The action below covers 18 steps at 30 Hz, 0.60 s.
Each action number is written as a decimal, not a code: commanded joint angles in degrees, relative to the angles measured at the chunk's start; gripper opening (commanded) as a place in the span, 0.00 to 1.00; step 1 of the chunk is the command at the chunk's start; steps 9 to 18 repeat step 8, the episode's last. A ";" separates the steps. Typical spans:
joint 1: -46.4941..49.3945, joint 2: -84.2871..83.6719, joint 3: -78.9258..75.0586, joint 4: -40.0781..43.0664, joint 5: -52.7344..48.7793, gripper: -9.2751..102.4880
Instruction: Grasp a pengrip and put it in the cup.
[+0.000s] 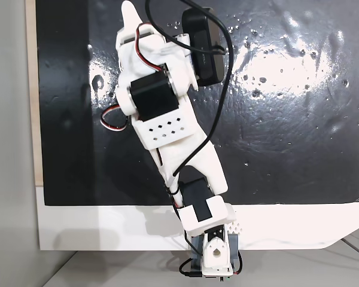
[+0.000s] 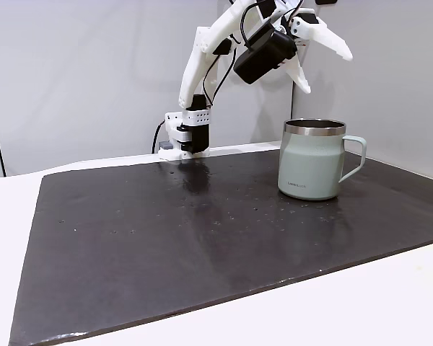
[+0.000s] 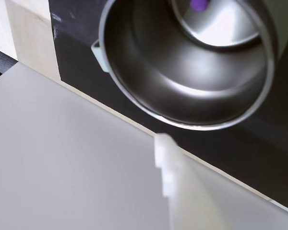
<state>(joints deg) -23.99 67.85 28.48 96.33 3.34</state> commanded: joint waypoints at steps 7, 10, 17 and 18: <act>0.00 4.57 -0.70 0.44 -1.23 0.43; 0.09 4.57 -0.70 0.44 -1.32 0.43; 0.09 4.57 -0.70 0.44 -1.32 0.43; 0.09 4.57 -0.70 0.44 -1.32 0.43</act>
